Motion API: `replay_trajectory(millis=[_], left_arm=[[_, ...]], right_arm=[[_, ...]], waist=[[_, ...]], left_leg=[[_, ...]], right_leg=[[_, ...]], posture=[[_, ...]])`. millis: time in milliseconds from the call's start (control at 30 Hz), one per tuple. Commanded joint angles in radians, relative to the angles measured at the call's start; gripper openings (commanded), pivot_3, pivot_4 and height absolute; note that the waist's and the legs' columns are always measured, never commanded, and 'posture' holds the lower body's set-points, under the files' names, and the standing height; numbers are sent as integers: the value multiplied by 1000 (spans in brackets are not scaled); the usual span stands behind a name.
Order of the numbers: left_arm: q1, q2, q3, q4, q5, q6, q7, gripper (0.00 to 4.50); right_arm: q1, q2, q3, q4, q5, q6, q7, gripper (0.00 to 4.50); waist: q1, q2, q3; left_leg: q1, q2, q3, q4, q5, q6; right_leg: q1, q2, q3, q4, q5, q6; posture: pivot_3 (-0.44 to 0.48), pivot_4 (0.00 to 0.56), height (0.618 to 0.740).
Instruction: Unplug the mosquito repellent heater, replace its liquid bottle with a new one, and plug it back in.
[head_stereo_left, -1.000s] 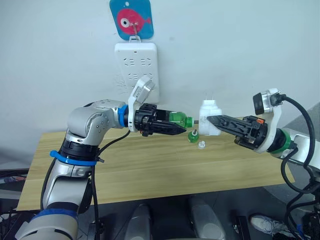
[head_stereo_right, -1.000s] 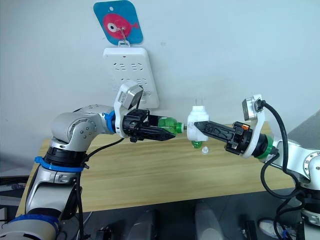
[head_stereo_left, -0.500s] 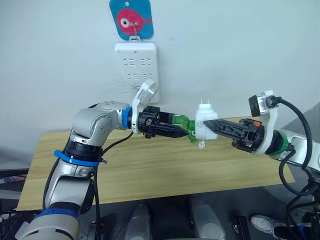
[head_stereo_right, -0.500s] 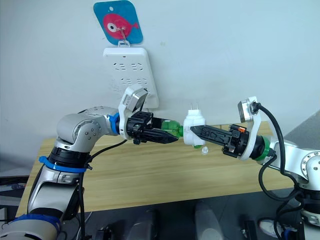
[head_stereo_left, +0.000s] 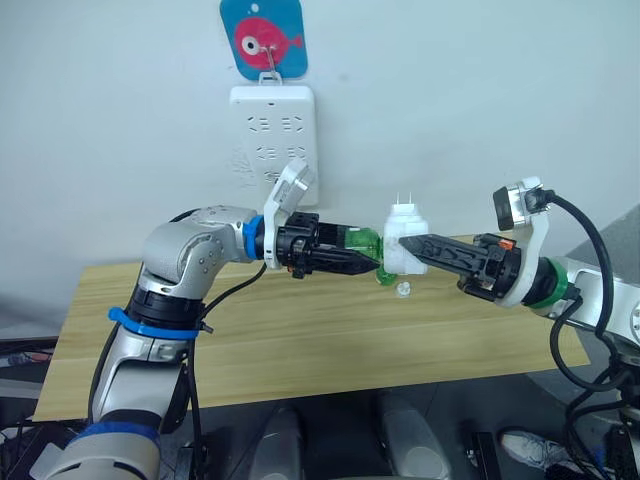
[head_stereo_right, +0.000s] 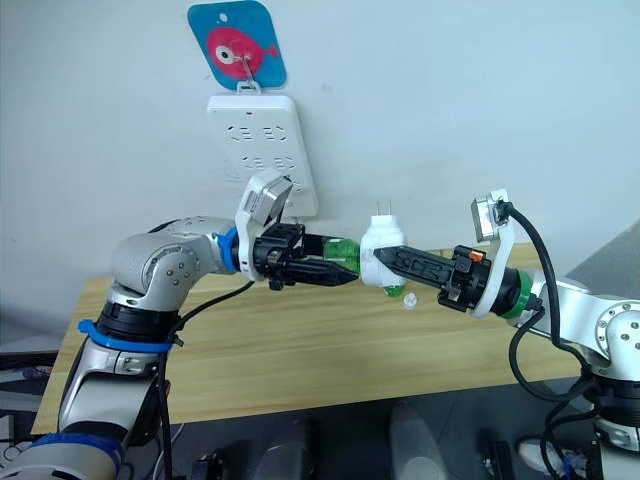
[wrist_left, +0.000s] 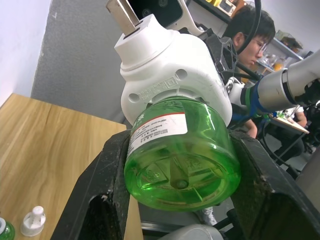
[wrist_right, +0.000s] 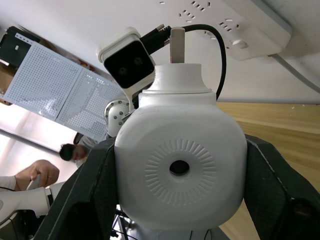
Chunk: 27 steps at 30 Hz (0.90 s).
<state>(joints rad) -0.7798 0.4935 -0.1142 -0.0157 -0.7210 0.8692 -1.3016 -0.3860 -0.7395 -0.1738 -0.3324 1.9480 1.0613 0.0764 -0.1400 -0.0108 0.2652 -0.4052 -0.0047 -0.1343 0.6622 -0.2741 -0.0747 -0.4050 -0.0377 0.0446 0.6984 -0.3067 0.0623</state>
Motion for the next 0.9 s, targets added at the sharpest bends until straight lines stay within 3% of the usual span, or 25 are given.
replay_trajectory(millis=[33, 100, 267, 567, 900], left_arm=[[-11, -36, -37, -53, -9, -35, -24, 2296], [-11, -42, -38, -46, -6, -41, -23, 2296], [0, -59, -28, -20, 10, -61, -1, 2296], [9, -92, -2, -1, -3, -61, 58, 2296], [-30, -170, 118, 55, -113, 59, 196, 2296]], right_arm=[[-31, -11, 2, -35, 24, 6, 25, 2947], [-32, -20, 1, -26, 24, 15, 37, 2947], [-26, -51, -8, -12, 24, 34, 66, 4500], [-22, -85, -8, -3, 24, 46, 84, 4500], [64, -242, 16, -116, 24, 27, 147, 4500]], waist=[[0, 0, 0], [-1, 0, 0], [0, 0, 0], [-2, 0, 0], [-1, 0, 0]], left_leg=[[0, 0, 0, 0, 0, 0], [0, 0, 0, 0, 0, 0], [-1, -1, 0, 0, 0, 0], [0, 0, 0, 0, 0, 1], [-1, 0, 0, 1, -1, 1]], right_leg=[[0, 0, 0, 0, 0, 0], [0, 0, 0, 0, 0, 0], [0, 0, 0, 0, 0, 0], [0, 0, 0, 0, 0, 0], [0, 0, 0, 0, 0, 0]], posture=[[-198, 220, 740], [-201, 218, 740], [-205, 217, 740], [-206, 216, 740], [-210, 213, 740]])
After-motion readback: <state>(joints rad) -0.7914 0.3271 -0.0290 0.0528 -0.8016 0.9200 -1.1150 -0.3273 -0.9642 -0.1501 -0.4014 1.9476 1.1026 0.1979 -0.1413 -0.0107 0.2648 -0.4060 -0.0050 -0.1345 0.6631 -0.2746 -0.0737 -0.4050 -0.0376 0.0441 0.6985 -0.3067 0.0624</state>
